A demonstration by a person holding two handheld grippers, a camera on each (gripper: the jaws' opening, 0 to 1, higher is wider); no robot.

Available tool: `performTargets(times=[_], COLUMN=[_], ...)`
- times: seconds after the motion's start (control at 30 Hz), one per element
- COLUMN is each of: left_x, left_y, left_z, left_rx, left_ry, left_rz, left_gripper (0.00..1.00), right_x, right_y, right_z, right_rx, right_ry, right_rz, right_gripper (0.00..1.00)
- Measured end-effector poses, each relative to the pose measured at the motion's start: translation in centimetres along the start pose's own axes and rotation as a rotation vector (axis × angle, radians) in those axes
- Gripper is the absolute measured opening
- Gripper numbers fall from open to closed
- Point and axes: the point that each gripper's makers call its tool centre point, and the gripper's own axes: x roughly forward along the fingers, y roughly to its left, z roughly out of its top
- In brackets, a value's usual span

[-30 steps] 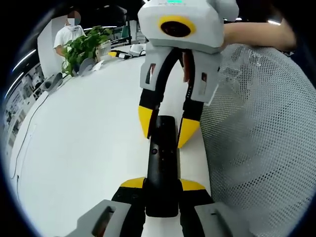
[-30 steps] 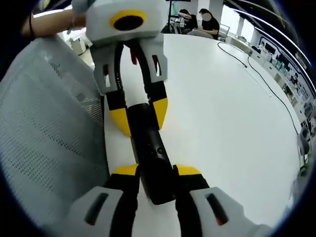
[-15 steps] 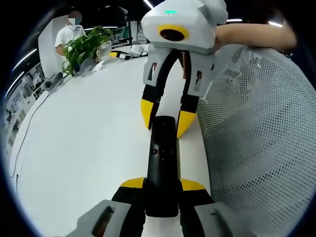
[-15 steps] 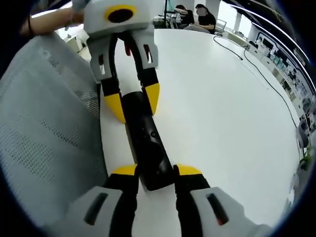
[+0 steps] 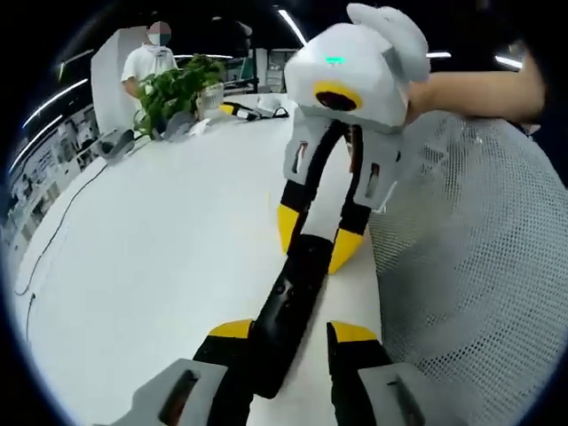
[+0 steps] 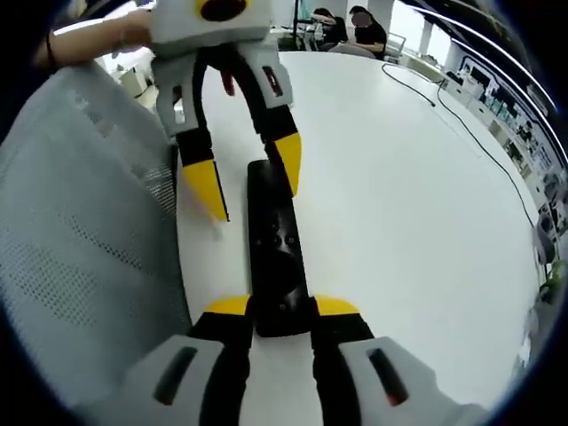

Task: Press the specified remote control buttons in sequence, fully releasing each button before pressing the next.

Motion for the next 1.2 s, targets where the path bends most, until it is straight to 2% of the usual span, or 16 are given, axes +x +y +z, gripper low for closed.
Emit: performTargets(times=[0.13,0.2,0.33,0.37,0.43,0.5,0.57,0.67,0.7,0.73,0.9,1.0,1.1,1.2], left_x=[-0.5,-1.0,-2.3,-2.9,-4.1,-5.1,-6.3,-8.4,-8.7,-9.5,-12.0,-13.5,-14.9,-16.1], left_y=[0.9,1.3,2.7,3.2,3.9,4.2,4.4,4.6,4.7,4.9,4.6,4.2,3.2,2.7], left_z=[0.9,1.8,4.1,4.7,5.5,5.6,6.0,7.0,7.1,7.3,7.7,8.4,9.2,9.5], left_rx=[-0.03,-0.067,-0.118,-0.153,-0.153,-0.148,-0.157,-0.21,-0.216,-0.232,-0.224,-0.251,-0.281,-0.292], left_ry=[-0.037,-0.077,-0.187,-0.22,-0.261,-0.261,-0.286,-0.38,-0.392,-0.415,-0.448,-0.512,-0.578,-0.608], left_rz=[0.05,0.065,0.095,0.108,0.148,0.178,0.201,0.23,0.235,0.252,0.309,0.331,0.322,0.358], left_gripper=[0.51,0.57,0.63,0.66,0.74,0.82,0.88,0.96,0.98,1.0,1.0,1.0,1.0,1.0], right_x=[0.0,0.0,0.0,0.0,0.0,0.0,0.0,0.0,0.0,0.0,0.0,0.0,0.0,0.1], right_y=[-0.1,-0.1,-0.1,-0.1,-0.2,-0.2,-0.2,-0.2,-0.3,-0.2,-0.3,-0.3,-0.3,-0.2], right_z=[0.1,0.1,0.2,0.2,0.2,0.2,0.2,0.3,0.3,0.3,0.4,0.4,0.4,0.3], right_rx=[0.024,0.031,0.038,0.041,0.046,0.054,0.065,0.073,0.074,0.073,0.081,0.085,0.078,0.045], right_ry=[-0.011,-0.014,-0.017,-0.017,-0.018,-0.018,-0.019,-0.02,-0.02,-0.019,-0.022,-0.026,-0.022,-0.005], right_rz=[0.003,0.003,0.005,0.005,0.005,0.006,0.008,0.008,0.008,0.007,0.008,0.008,0.004,-0.005], right_gripper=[0.25,0.25,0.25,0.25,0.25,0.25,0.25,0.25,0.25,0.25,0.25,0.25,0.25,0.25])
